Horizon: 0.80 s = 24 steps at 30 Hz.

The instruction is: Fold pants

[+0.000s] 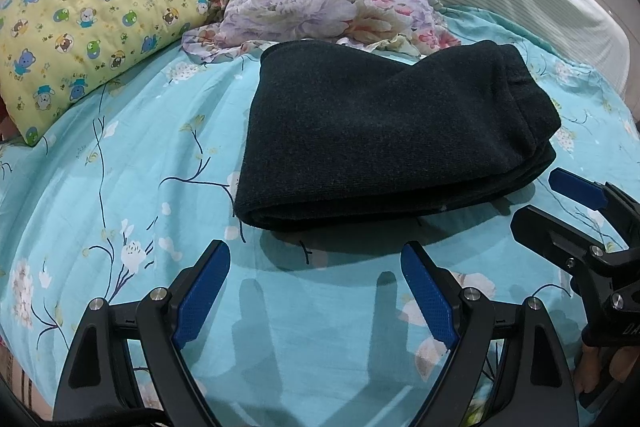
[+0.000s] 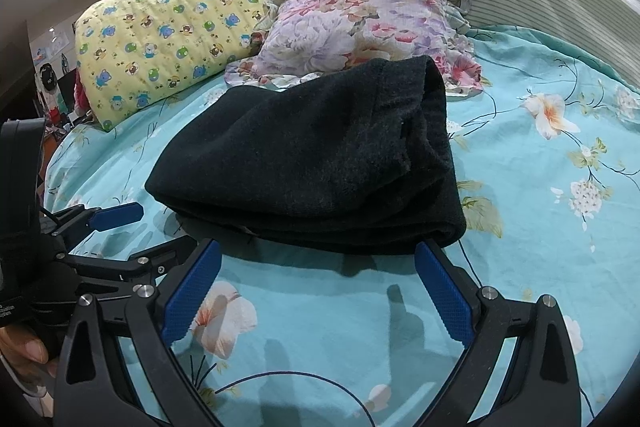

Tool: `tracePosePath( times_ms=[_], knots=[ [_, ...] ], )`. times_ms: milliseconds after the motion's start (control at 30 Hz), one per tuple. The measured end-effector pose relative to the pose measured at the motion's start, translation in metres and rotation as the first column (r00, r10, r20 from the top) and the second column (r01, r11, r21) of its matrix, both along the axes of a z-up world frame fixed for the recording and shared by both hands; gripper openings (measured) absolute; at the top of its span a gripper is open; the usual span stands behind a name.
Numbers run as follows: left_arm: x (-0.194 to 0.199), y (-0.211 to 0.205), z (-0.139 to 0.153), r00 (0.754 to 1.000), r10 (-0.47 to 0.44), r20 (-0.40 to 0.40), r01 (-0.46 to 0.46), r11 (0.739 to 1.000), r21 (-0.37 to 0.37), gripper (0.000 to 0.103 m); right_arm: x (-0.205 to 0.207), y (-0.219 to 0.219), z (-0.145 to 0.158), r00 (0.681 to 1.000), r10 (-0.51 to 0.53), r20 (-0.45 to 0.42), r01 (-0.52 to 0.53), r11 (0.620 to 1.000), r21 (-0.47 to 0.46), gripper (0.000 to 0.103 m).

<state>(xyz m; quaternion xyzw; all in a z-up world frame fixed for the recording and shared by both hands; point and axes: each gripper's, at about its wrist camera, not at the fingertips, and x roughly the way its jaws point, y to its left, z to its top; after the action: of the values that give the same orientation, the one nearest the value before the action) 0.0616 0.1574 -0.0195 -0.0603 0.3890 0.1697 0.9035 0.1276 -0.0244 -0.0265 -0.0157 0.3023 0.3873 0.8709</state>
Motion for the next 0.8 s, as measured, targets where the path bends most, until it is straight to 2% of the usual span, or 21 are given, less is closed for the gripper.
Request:
tracePosePath(
  times_ms=[800],
  knots=[
    [0.0007, 0.0032, 0.0024, 1.0, 0.018, 0.0, -0.018, 1.0, -0.003, 0.088, -0.0005, 0.001, 0.001, 1.0, 0.0, 0.003, 0.0, 1.0, 0.002, 0.098]
  ],
)
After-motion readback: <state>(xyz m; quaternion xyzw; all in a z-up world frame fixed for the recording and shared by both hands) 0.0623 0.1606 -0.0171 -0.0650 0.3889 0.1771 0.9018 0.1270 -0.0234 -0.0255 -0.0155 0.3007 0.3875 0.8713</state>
